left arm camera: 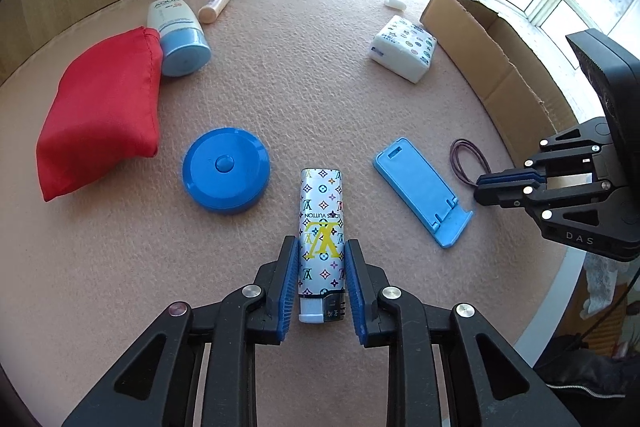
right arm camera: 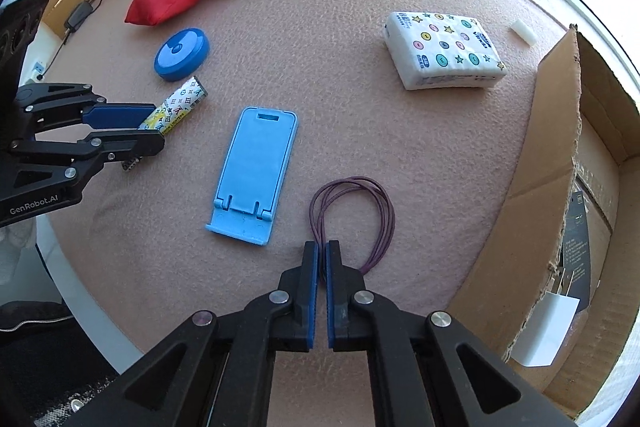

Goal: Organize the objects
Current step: 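Close the right tool on the coiled dark cable while the left tool holds the lighter, then carry lighter and cable into the cardboard box and open both tools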

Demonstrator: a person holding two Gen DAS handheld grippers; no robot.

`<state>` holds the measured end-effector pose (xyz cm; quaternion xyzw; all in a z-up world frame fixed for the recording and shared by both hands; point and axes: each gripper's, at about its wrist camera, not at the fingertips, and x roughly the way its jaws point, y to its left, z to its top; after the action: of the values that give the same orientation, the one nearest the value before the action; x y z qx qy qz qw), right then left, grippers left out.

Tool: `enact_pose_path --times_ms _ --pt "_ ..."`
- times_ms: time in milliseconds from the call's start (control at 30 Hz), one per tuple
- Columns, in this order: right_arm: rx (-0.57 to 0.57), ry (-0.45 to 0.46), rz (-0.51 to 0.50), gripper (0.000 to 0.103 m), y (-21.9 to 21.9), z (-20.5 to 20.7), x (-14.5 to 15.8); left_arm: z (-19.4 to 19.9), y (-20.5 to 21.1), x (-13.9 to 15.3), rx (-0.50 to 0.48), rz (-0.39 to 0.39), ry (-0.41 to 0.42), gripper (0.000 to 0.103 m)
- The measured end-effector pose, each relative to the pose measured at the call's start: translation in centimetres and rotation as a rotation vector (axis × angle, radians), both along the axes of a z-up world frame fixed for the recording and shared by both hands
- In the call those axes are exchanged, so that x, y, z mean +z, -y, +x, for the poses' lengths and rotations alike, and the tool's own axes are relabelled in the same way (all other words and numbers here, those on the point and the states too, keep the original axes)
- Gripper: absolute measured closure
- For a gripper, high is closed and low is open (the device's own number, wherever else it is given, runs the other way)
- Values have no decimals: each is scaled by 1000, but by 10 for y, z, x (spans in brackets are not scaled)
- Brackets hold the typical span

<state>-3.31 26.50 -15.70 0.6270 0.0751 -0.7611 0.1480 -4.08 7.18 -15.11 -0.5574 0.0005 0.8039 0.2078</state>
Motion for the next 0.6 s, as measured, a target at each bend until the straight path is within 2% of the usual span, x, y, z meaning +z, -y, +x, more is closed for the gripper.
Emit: enact_pose_path --times_ms 200,267,333,367,433,600 --pt "-109 3 -144 100 -21 0 8 9 20 16 68 98 9 78" --pt "-145 -6 -194 100 -44 4 15 8 23 21 85 123 14 78" --pt "-170 -26 -236 100 -51 5 25 7 20 28 86 129 1 78" --pt "-185 -38 -253 100 -33 8 29 6 18 32 82 129 -8 78" --pt "-212 -58 -287 100 -33 -2 38 4 13 39 75 135 -24 78" --pt "-265 -127 -335 100 -44 1 63 -2 -4 57 42 147 -57 78"
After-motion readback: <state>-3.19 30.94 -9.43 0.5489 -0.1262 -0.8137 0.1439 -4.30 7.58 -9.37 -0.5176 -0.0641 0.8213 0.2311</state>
